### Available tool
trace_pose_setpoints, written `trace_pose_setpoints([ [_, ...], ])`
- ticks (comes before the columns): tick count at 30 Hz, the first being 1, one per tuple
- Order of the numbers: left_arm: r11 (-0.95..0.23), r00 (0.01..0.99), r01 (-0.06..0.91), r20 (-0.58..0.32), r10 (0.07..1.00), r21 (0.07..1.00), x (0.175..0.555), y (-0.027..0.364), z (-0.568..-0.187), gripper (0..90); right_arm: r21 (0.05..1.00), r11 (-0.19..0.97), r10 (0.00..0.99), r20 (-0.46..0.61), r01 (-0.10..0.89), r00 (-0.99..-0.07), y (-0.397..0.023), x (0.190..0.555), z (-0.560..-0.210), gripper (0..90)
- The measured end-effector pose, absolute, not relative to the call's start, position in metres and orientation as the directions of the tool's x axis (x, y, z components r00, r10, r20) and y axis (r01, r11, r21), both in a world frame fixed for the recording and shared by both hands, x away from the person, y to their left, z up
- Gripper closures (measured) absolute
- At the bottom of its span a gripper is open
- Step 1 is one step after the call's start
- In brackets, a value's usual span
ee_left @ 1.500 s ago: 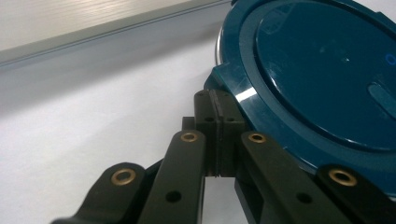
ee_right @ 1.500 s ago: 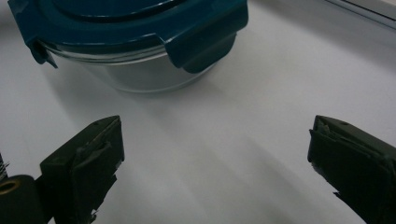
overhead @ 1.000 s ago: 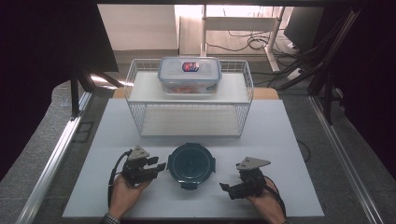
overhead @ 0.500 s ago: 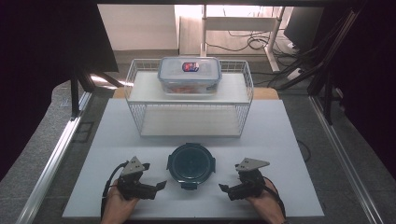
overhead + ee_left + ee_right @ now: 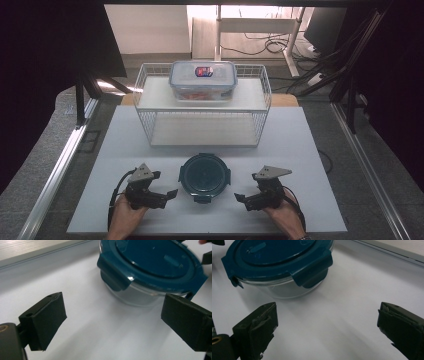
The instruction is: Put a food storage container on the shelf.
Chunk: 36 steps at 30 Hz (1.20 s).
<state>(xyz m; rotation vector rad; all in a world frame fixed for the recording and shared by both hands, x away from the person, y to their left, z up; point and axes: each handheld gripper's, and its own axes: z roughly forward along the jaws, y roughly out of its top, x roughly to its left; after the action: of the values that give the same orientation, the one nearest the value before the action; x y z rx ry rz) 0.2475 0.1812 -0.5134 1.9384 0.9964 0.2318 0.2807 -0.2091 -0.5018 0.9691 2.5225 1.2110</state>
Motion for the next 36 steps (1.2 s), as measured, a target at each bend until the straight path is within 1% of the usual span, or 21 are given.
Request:
trace_pose_setpoints([
  [1, -0.246, 0.641, 0.568, -0.235, 0.73, 0.785, 0.251, 0.181, -0.511, 2.9, 0.737, 0.461, 0.621, 0.13, 0.495, -0.773, -0.206, 0.283, -0.498, 2.9],
  [5, -0.232, 0.641, 0.579, -0.261, 0.722, 0.781, 0.258, 0.18, -0.507, 3.1, 0.731, 0.47, 0.626, 0.119, 0.495, -0.771, -0.199, 0.287, -0.492, 1.0],
  [8, -0.249, 0.654, 0.578, -0.259, 0.711, 0.778, 0.264, 0.176, -0.503, 3.6, 0.724, 0.465, 0.621, 0.142, 0.509, -0.771, -0.192, 0.291, -0.488, 0.0],
  [9, -0.253, 0.667, 0.575, -0.266, 0.696, 0.778, 0.267, 0.172, -0.5, 3.6, 0.71, 0.463, 0.616, 0.173, 0.53, -0.769, -0.188, 0.294, -0.486, 0.0],
  [13, -0.277, 0.686, 0.571, -0.265, 0.678, 0.773, 0.273, 0.165, -0.498, 4.5, 0.687, 0.453, 0.615, 0.222, 0.569, -0.757, -0.182, 0.3, -0.483, 0.4],
  [16, -0.304, 0.705, 0.571, -0.265, 0.658, 0.763, 0.281, 0.156, -0.498, 3.8, 0.677, 0.44, 0.612, 0.255, 0.591, -0.748, -0.175, 0.309, -0.48, 3.4],
  [17, -0.304, 0.707, 0.584, -0.288, 0.646, 0.753, 0.288, 0.15, -0.5, 3.5, 0.67, 0.436, 0.605, 0.275, 0.6, -0.747, -0.169, 0.315, -0.48, 5.7],
  [18, -0.304, 0.707, 0.584, -0.288, 0.646, 0.753, 0.288, 0.15, -0.5, 3.4, 0.67, 0.436, 0.605, 0.275, 0.6, -0.747, -0.169, 0.315, -0.48, 5.7],
  [19, -0.304, 0.704, 0.606, -0.318, 0.634, 0.735, 0.294, 0.145, -0.503, 3.3, 0.654, 0.44, 0.595, 0.301, 0.615, -0.746, -0.163, 0.32, -0.483, 6.5],
  [22, -0.303, 0.704, 0.624, -0.35, 0.618, 0.72, 0.3, 0.142, -0.508, 3.2, 0.639, 0.445, 0.587, 0.322, 0.628, -0.743, -0.159, 0.324, -0.487, 7.4],
  [23, -0.288, 0.702, 0.649, -0.407, 0.585, 0.705, 0.304, 0.142, -0.512, 3.8, 0.62, 0.443, 0.574, 0.359, 0.648, -0.736, -0.157, 0.328, -0.493, 7.8],
  [24, -0.288, 0.702, 0.649, -0.407, 0.585, 0.705, 0.304, 0.142, -0.512, 5.2, 0.62, 0.443, 0.574, 0.359, 0.648, -0.736, -0.157, 0.328, -0.493, 7.8],
  [25, -0.286, 0.703, 0.661, -0.439, 0.559, 0.694, 0.304, 0.142, -0.514, 8.1, 0.596, 0.428, 0.549, 0.426, 0.679, -0.719, -0.159, 0.332, -0.497, 11.5],
  [26, -0.286, 0.703, 0.661, -0.439, 0.559, 0.694, 0.304, 0.142, -0.514, 7.6, 0.596, 0.428, 0.549, 0.426, 0.679, -0.719, -0.159, 0.332, -0.497, 11.5],
  [28, -0.278, 0.694, 0.67, -0.448, 0.563, 0.688, 0.303, 0.143, -0.513, 8.9, 0.581, 0.419, 0.526, 0.471, 0.698, -0.708, -0.161, 0.333, -0.498, 19.0],
  [29, -0.27, 0.686, 0.68, -0.46, 0.564, 0.682, 0.304, 0.146, -0.513, 15.5, 0.566, 0.419, 0.512, 0.498, 0.71, -0.699, -0.163, 0.333, -0.499, 22.3],
  [30, -0.253, 0.671, 0.694, -0.48, 0.564, 0.674, 0.304, 0.15, -0.513, 15.5, 0.566, 0.419, 0.512, 0.498, 0.71, -0.699, -0.163, 0.333, -0.499, 22.3],
  [31, -0.225, 0.654, 0.712, -0.512, 0.557, 0.665, 0.303, 0.156, -0.514, 22.6, 0.557, 0.408, 0.516, 0.513, 0.723, -0.686, -0.164, 0.334, -0.498, 25.0],
  [33, -0.204, 0.634, 0.733, -0.542, 0.551, 0.649, 0.301, 0.162, -0.514, 28.3, 0.55, 0.391, 0.508, 0.54, 0.738, -0.671, -0.167, 0.336, -0.497, 30.7],
  [34, -0.204, 0.634, 0.733, -0.542, 0.551, 0.649, 0.301, 0.162, -0.514, 30.7, 0.55, 0.391, 0.508, 0.54, 0.738, -0.671, -0.167, 0.336, -0.497, 30.7],
  [36, -0.185, 0.615, 0.751, -0.569, 0.546, 0.634, 0.298, 0.166, -0.515, 32.1, 0.532, 0.374, 0.492, 0.581, 0.76, -0.649, -0.171, 0.337, -0.497, 36.7],
])
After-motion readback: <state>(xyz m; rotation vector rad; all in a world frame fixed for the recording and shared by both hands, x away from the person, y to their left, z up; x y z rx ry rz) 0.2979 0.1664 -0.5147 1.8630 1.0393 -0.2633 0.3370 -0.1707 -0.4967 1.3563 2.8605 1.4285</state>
